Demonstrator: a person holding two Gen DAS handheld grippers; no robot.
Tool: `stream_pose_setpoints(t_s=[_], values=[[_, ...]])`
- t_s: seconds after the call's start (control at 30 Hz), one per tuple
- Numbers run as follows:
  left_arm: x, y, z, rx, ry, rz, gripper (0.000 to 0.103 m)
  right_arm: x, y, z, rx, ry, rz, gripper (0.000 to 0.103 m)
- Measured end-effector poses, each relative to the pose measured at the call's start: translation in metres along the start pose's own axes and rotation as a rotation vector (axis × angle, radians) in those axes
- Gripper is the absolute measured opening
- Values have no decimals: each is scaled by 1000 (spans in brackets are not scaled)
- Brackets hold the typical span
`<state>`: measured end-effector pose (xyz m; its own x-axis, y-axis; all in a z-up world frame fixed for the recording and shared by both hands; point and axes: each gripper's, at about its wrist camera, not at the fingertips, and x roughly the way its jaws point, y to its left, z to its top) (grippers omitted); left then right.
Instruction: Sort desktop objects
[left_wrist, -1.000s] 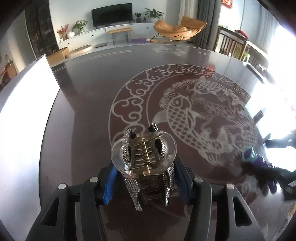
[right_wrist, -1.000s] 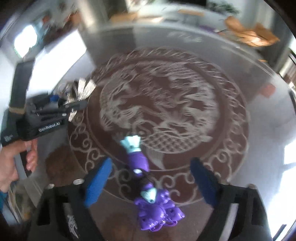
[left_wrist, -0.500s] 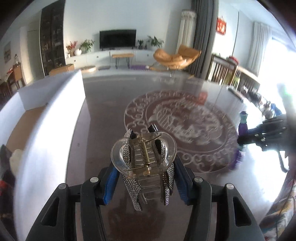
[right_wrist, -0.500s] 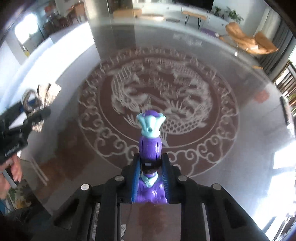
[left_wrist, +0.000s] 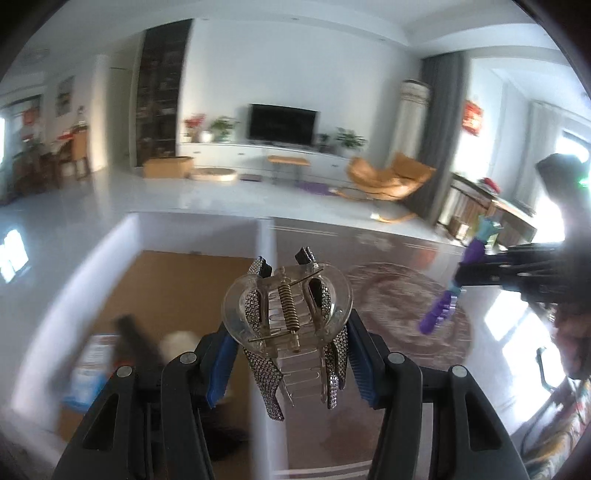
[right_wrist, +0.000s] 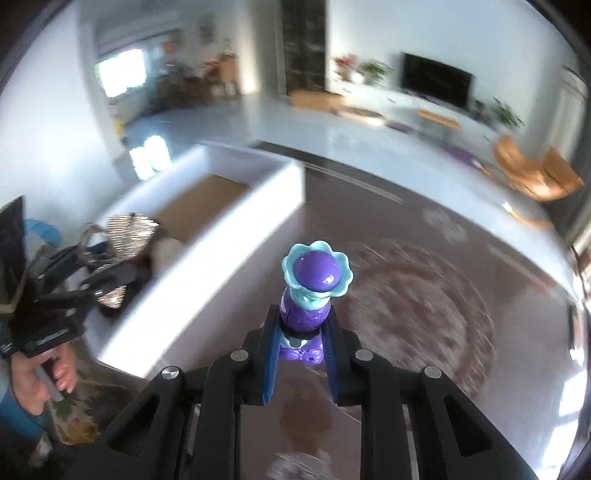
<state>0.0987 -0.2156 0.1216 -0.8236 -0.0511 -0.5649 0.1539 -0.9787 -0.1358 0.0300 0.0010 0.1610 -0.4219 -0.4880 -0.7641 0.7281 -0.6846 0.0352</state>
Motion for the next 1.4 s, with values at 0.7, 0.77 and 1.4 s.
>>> stream_pose_setpoints(t_s=[0.7, 0.77, 1.4], values=[[54, 169, -65, -175, 291, 347, 86, 179, 224, 35, -218, 263, 234, 70], [49, 173, -64, -198, 264, 352, 95, 174, 210, 38, -181, 212, 243, 84], [7, 114, -52, -169, 95, 646, 103, 147, 163, 7, -94, 122, 174, 96]])
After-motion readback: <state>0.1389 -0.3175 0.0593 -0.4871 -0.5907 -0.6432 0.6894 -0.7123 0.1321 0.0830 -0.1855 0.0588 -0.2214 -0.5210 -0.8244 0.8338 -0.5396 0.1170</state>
